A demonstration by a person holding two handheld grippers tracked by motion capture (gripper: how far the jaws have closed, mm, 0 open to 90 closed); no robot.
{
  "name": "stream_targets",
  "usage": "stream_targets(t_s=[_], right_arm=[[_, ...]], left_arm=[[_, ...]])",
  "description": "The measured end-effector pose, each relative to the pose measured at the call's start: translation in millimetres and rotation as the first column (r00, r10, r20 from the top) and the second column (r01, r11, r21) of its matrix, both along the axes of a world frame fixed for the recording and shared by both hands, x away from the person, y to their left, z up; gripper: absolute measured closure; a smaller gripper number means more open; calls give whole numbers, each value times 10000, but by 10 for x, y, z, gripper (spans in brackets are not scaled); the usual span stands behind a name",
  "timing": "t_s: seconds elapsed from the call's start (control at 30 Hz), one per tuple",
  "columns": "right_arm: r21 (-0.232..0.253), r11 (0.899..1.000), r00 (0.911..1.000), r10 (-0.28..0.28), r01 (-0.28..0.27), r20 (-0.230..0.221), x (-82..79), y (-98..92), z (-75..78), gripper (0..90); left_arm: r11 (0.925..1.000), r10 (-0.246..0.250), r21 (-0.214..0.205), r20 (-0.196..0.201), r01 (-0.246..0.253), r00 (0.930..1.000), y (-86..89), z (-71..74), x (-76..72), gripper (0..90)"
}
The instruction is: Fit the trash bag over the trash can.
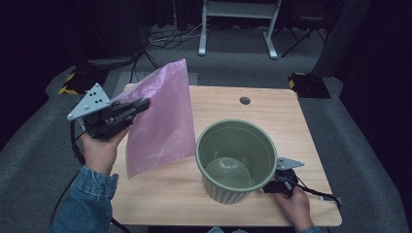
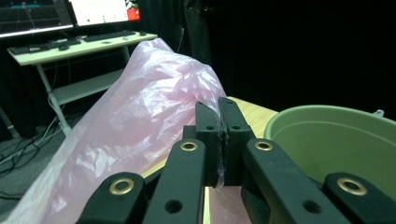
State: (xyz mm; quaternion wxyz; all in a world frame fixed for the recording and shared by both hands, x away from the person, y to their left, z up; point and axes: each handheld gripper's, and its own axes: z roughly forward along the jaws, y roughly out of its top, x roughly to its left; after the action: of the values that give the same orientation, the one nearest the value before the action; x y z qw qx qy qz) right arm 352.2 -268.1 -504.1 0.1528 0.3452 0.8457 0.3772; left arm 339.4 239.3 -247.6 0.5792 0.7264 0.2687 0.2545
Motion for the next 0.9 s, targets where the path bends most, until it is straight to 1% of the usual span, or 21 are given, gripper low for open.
stream_targets(t_s=[0.1,0.17,0.23,0.37,0.53,0.7,0.8,0.9], right_arm=[[4,10000,10000,42,-42,-1,3,-3,0,207],[5,10000,10000,49,-49,-3,4,-4,0,207],[4,10000,10000,53,-53,-1,4,-4,0,207],[5,10000,10000,55,-55,-5,4,-4,0,207],[-3,10000,10000,50,-50,21,5,2,-1,206],[-5,10000,10000,50,-50,14,0,44,-1,206],[-24,9996,9996,286,-285,21,-4,75,-1,207],[-23,9994,9994,349,-349,17,-7,78,0,206]], left_arm=[[9997,-214,110,-74,214,9997,20,80,27,882],[9993,-351,110,-109,352,9993,40,122,39,882],[9991,-393,153,-76,395,9992,63,169,43,882],[9982,-602,40,4,602,9982,103,279,41,882],[9961,-872,-109,200,874,9960,94,399,26,882],[9919,-1211,-351,375,1224,9919,25,497,18,882],[9882,-1457,-390,580,1481,9876,-32,566,-4,882],[9837,-1666,-545,789,1712,9829,-80,646,-26,882]])
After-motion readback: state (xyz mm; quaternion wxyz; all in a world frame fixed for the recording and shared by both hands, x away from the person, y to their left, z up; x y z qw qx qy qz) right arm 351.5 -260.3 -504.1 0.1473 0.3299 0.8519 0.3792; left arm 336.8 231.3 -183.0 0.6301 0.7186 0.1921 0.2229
